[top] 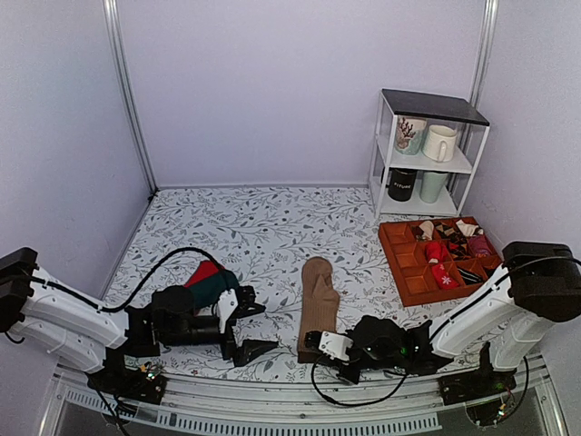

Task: Roll the socks
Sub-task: Roll a pair of socks at the center of the board.

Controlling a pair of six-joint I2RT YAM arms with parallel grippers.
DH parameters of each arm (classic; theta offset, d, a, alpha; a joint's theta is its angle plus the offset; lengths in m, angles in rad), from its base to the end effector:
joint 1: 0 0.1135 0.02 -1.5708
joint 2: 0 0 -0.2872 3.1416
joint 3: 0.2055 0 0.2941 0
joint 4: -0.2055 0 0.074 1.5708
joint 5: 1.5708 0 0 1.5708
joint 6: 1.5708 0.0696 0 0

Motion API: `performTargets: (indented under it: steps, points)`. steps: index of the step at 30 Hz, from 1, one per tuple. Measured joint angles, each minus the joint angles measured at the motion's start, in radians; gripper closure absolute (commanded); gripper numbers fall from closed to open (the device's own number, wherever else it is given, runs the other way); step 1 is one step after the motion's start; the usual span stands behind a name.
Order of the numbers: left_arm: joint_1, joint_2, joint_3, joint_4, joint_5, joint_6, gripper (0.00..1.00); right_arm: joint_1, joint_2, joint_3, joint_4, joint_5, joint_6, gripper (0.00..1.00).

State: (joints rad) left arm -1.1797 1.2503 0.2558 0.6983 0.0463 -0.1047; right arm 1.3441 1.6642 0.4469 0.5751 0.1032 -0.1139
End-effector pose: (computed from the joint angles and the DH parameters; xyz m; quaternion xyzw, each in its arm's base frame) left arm 0.1015 -0.2545 0.1355 0.4232 0.6831 -0.3712 0.4652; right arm 0.0783 0.3077 0.0643 -0.5776 0.6814 0.2204 0.3918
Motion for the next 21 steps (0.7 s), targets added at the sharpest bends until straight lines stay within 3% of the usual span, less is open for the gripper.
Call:
performTargets:
  steps: [6, 14, 21]
  points:
    - [0.0, 0.034, -0.008, 0.032, 0.096, 0.035, 0.29, -0.045, -0.019, 0.027, -0.078, -0.039, 0.126, 1.0]
    - [-0.003, 0.191, 0.001, 0.122, 0.209, 0.078, 0.32, -0.22, -0.115, 0.029, -0.266, -0.26, 0.32, 1.0]
    - [-0.02, 0.311, 0.097, 0.177, 0.244, 0.116, 0.32, -0.282, -0.075, 0.089, -0.349, -0.436, 0.43, 1.0]
